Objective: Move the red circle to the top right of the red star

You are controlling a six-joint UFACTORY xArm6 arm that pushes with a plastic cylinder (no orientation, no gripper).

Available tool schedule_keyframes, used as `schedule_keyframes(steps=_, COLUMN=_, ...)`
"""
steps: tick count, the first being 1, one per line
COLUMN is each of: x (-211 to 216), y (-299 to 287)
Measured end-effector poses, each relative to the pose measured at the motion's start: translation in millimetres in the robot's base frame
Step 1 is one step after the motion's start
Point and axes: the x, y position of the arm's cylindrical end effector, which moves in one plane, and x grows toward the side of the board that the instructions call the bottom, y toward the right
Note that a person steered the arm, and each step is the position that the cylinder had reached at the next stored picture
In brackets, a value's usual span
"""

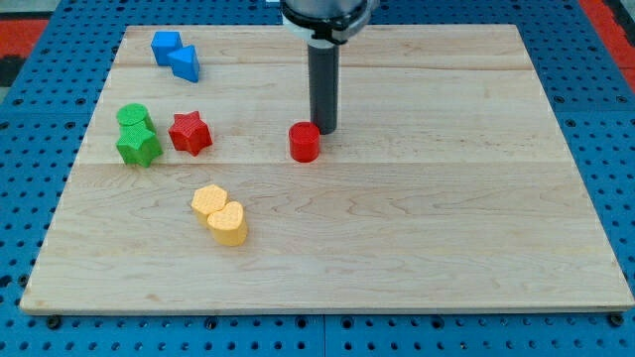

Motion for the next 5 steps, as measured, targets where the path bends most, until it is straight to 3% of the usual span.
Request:
schedule_keyframes(steps=1, x=26, y=15)
schedule_keyframes(steps=3, x=-19, y=-123)
schedule_keyframes(steps=4, x=-22, y=-125)
schedule_keyframes(steps=5, x=-13, y=-91)
